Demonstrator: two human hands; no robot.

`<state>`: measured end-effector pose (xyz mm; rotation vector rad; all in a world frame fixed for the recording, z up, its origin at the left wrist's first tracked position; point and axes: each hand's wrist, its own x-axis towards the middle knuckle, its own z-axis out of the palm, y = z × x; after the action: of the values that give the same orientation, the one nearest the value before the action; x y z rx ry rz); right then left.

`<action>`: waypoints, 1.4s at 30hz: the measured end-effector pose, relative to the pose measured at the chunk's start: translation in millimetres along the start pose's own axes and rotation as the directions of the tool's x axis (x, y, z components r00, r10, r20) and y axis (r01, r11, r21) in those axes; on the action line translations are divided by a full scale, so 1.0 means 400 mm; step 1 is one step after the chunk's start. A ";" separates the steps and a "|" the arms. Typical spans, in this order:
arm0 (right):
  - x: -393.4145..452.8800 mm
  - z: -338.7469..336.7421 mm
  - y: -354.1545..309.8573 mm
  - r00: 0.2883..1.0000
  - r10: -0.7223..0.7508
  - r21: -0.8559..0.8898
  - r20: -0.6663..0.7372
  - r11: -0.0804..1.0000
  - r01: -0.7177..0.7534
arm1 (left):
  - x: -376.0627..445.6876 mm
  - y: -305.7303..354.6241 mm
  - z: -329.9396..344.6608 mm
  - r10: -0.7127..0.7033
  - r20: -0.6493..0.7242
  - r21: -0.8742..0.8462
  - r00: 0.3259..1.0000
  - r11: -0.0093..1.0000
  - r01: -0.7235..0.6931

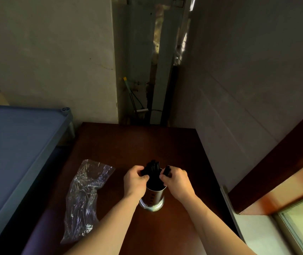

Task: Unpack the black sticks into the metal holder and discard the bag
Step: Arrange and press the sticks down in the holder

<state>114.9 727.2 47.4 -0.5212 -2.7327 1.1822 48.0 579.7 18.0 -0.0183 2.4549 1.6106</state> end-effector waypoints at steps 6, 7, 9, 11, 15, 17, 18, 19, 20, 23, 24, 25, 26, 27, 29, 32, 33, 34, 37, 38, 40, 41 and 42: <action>0.000 0.041 0.038 0.996 0.086 -0.059 0.030 0.995 -0.084 | -0.010 -0.003 0.009 0.056 0.006 0.090 0.998 0.994 -0.057; 0.001 0.045 0.043 0.996 0.089 -0.065 0.027 0.994 -0.088 | -0.011 -0.004 0.010 0.064 0.003 0.099 0.998 0.993 -0.064; 0.001 0.051 0.050 0.997 0.081 -0.082 0.011 0.993 -0.080 | -0.012 -0.005 0.012 0.083 -0.005 0.125 0.997 0.989 -0.082; 0.000 0.056 0.054 0.999 0.047 -0.105 -0.001 0.993 -0.047 | -0.014 -0.006 0.014 0.101 -0.008 0.141 0.995 0.985 -0.099; 0.000 0.058 0.060 1.000 0.029 -0.107 0.002 0.994 -0.028 | -0.018 -0.009 0.018 0.129 -0.013 0.156 0.992 0.980 -0.126; -0.001 0.056 0.062 1.000 0.031 -0.112 0.005 0.993 -0.030 | -0.018 -0.011 0.018 0.149 -0.015 0.158 0.989 0.977 -0.145; -0.002 0.055 0.063 1.000 0.030 -0.108 0.002 0.994 -0.029 | -0.019 -0.010 0.020 0.159 -0.018 0.159 0.987 0.975 -0.154; -0.003 0.053 0.062 1.000 0.028 -0.093 -0.002 0.995 -0.028 | -0.020 -0.010 0.020 0.167 -0.022 0.164 0.986 0.973 -0.162; -0.005 0.052 0.060 1.000 0.027 -0.071 -0.009 0.997 -0.027 | -0.022 -0.010 0.021 0.175 -0.024 0.177 0.984 0.970 -0.168; -0.015 0.044 0.052 0.998 0.020 -0.036 -0.053 0.999 -0.022 | -0.025 -0.007 0.027 0.193 -0.029 0.221 0.981 0.958 -0.182; -0.018 0.040 0.047 0.998 0.007 -0.033 -0.070 0.999 -0.009 | -0.026 -0.007 0.029 0.200 -0.030 0.232 0.979 0.954 -0.188; -0.022 0.037 0.042 0.996 -0.010 -0.025 -0.084 1.000 0.008 | -0.028 -0.006 0.031 0.208 -0.027 0.243 0.978 0.950 -0.195; -0.025 0.033 0.037 0.995 -0.030 -0.014 -0.098 0.999 0.029 | -0.030 -0.004 0.032 0.217 -0.020 0.250 0.976 0.946 -0.205; -0.027 0.031 0.033 0.992 -0.048 -0.002 -0.116 0.999 0.048 | -0.031 -0.003 0.032 0.228 -0.013 0.255 0.974 0.942 -0.217; -0.029 0.023 0.028 0.984 -0.059 0.021 -0.170 0.998 0.064 | -0.034 0.000 0.035 0.247 0.001 0.264 0.969 0.935 -0.238; -0.030 0.015 0.021 0.980 -0.074 0.064 -0.187 0.994 0.088 | -0.040 0.004 0.033 0.253 0.016 0.285 0.967 0.926 -0.247; -0.031 0.014 0.019 0.980 -0.079 0.082 -0.182 0.992 0.096 | -0.041 0.005 0.032 0.257 0.018 0.287 0.966 0.924 -0.251; -0.032 0.012 0.017 0.980 -0.075 0.105 -0.186 0.990 0.096 | -0.042 0.007 0.031 0.262 0.019 0.286 0.965 0.923 -0.256; -0.034 0.006 0.006 0.967 -0.018 0.197 -0.255 0.978 0.070 | -0.044 0.018 0.020 0.292 0.011 0.276 0.956 0.918 -0.284; -0.036 0.004 0.003 0.959 -0.001 0.229 -0.284 0.971 0.068 | -0.044 0.022 0.015 0.307 0.006 0.273 0.952 0.915 -0.297; -0.042 0.001 -0.004 0.946 0.016 0.265 -0.325 0.961 0.074 | -0.041 0.033 0.003 0.342 -0.002 0.263 0.940 0.907 -0.329; -0.045 -0.001 -0.006 0.943 0.021 0.269 -0.333 0.960 0.074 | -0.039 0.038 -0.003 0.358 -0.003 0.257 0.934 0.903 -0.345; -0.047 -0.003 -0.008 0.941 0.026 0.274 -0.336 0.959 0.072 | -0.037 0.043 -0.008 0.372 -0.003 0.253 0.928 0.898 -0.360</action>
<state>132.0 719.3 51.3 -0.5890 -2.2316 1.3108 59.9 582.4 37.3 0.4754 2.8123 1.4244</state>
